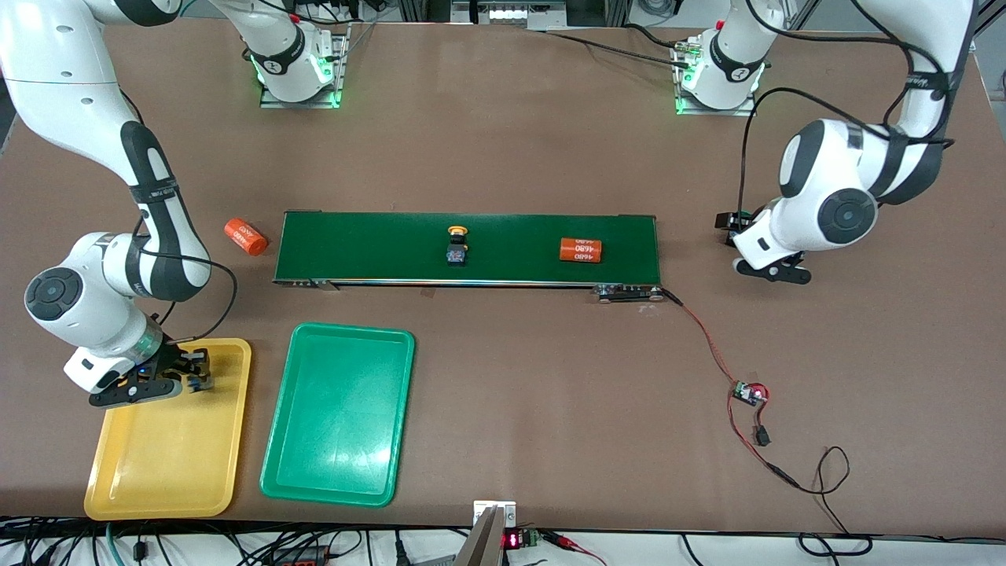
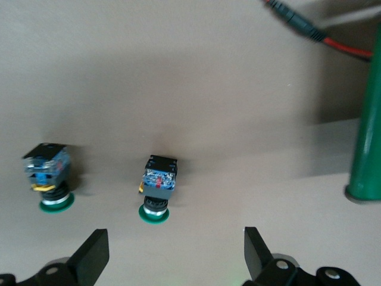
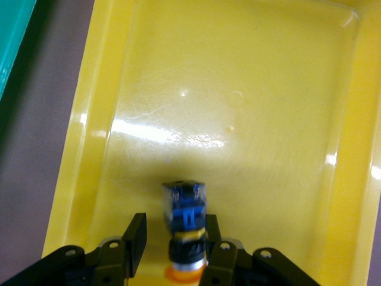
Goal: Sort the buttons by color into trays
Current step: 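Drop the button into the yellow tray while the left gripper releases cylinder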
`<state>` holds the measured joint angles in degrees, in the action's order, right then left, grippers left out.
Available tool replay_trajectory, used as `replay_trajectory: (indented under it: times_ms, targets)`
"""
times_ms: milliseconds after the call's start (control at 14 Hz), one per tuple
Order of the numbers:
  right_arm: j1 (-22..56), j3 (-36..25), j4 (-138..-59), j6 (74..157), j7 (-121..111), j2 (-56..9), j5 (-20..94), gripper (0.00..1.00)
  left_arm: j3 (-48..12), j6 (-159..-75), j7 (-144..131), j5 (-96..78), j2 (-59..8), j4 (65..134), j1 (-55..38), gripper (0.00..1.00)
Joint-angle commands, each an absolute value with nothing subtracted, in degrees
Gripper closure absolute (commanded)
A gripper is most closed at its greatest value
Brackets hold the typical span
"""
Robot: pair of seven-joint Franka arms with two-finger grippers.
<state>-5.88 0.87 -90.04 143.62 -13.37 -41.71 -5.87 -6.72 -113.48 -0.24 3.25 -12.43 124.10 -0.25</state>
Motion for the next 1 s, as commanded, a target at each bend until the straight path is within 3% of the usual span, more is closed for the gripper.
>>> replay_trajectory:
  times_ms: [0,71,142,356,641,784,926]
  targets:
    - [-6.0,1.1,-89.2,144.0,-13.6,-42.3,-6.5,0.3,-5.3,-121.6,4.9,2.7,-12.7,129.3,-0.7,0.0]
    - [-5.8,1.1,-89.2,144.0,-13.5,-42.1,-6.3,0.2,-4.6,-124.9,8.4,2.7,-13.0,130.9,-0.6,0.0]
    - [-5.5,1.1,-89.3,144.0,-12.6,-41.7,-6.1,0.0,-3.8,-127.2,10.8,2.7,-13.5,131.6,-0.7,0.0]
    - [-2.6,1.0,-93.3,142.7,-8.2,-36.3,-4.9,0.0,-3.6,-128.1,12.0,2.7,-14.8,133.9,-1.0,0.0]
    - [1.8,1.1,-97.5,131.3,5.0,-28.0,-4.8,0.0,-3.4,-136.0,12.0,5.4,-16.7,136.6,-1.1,0.0]
    - [4.2,2.3,-102.4,128.7,11.3,-22.4,-4.7,0.0,-2.6,-136.1,12.0,5.7,-17.7,136.8,-1.1,0.01]
    - [7.9,2.4,-106.2,128.3,16.2,-18.9,-4.8,0.0,-2.5,-136.2,12.0,5.8,-18.2,136.8,-1.1,0.14]
